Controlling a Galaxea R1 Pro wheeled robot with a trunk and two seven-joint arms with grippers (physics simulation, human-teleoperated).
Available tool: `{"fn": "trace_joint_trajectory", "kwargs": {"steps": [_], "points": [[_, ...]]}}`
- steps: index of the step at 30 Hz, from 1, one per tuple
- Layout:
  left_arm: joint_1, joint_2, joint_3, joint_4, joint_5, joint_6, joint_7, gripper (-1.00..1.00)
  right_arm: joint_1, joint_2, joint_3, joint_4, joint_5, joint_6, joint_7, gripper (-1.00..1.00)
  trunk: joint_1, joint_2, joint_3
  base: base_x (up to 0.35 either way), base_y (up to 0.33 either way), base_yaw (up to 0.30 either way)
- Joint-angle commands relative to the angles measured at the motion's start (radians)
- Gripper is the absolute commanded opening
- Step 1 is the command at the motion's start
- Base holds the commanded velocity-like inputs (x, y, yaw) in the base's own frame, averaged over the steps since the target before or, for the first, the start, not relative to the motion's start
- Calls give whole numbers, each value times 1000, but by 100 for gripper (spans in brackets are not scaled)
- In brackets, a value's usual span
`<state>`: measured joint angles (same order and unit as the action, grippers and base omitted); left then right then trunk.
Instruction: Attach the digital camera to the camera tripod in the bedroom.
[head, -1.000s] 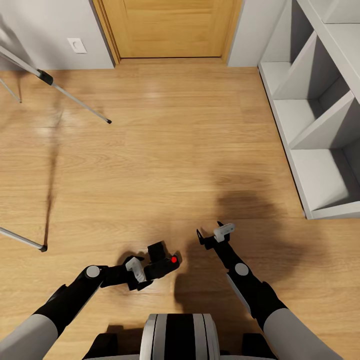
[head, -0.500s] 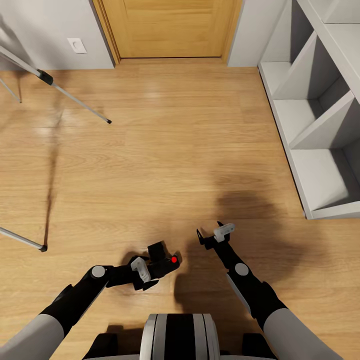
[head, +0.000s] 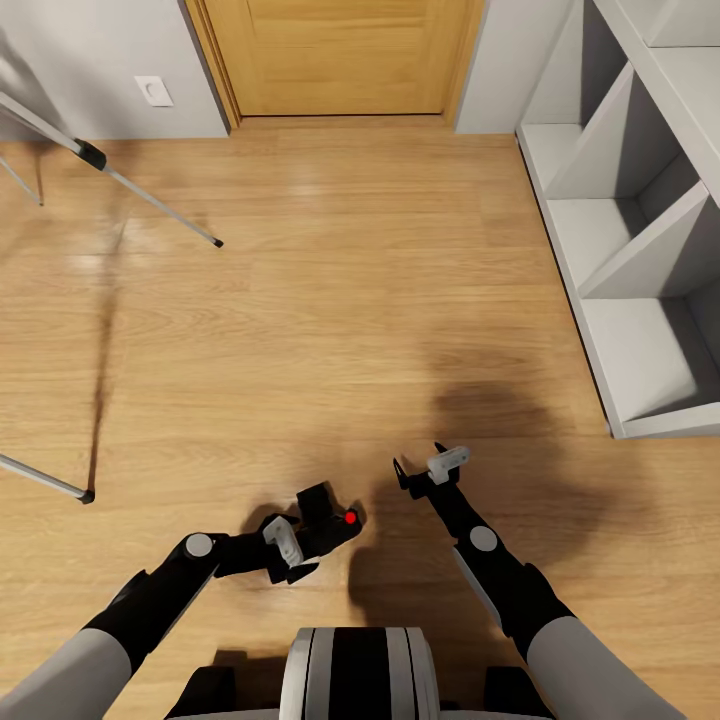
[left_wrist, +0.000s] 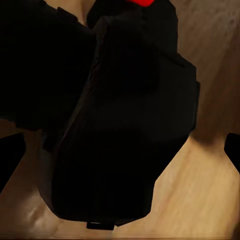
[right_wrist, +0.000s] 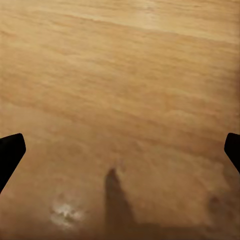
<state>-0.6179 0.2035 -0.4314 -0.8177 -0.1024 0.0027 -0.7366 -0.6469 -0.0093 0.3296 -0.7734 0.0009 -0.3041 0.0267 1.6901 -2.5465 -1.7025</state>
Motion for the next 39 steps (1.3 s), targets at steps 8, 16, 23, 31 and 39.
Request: {"fn": "trace_joint_trajectory", "kwargs": {"steps": [8, 16, 23, 31, 39], "points": [[0, -4, -8, 47, -5, -1, 109, 100, 0, -1, 2, 0, 1, -3, 1, 100, 0, 0, 0, 0, 0, 0], [0, -5, -48, 51, -5, -4, 169, 100, 0, -1, 2, 0, 0, -3, 1, 100, 0, 0, 0, 0, 0, 0], [0, -6, -51, 49, -5, -9, 173, 100, 0, -1, 2, 0, 0, -3, 1, 100, 0, 0, 0, 0, 0, 0], [0, -6, -53, 49, -5, -10, 174, 100, 0, -1, 2, 0, 0, -3, 1, 100, 0, 0, 0, 0, 0, 0], [0, -11, -53, 49, -5, -10, 176, 100, 0, -1, 2, 0, 0, -3, 1, 100, 0, 0, 0, 0, 0, 0]]}}
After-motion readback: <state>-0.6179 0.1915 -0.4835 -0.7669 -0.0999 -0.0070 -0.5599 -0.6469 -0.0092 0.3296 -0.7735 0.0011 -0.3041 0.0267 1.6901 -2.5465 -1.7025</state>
